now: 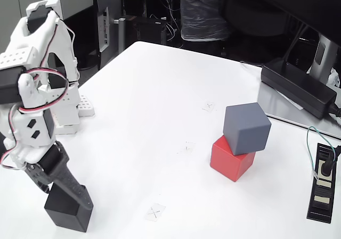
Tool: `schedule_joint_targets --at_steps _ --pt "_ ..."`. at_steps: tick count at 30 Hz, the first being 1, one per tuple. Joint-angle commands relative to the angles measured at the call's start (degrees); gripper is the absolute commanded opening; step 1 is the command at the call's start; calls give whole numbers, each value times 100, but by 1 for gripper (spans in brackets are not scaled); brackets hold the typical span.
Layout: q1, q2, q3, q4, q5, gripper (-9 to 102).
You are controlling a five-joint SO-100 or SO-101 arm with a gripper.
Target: Stack the three blocks in an ordered color.
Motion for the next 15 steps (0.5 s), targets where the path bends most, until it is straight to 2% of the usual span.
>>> schedule_joint_targets --at_steps 1,15 --pt "-9 35 185 -62 9 39" --pt "0 35 501 -105 -369 39"
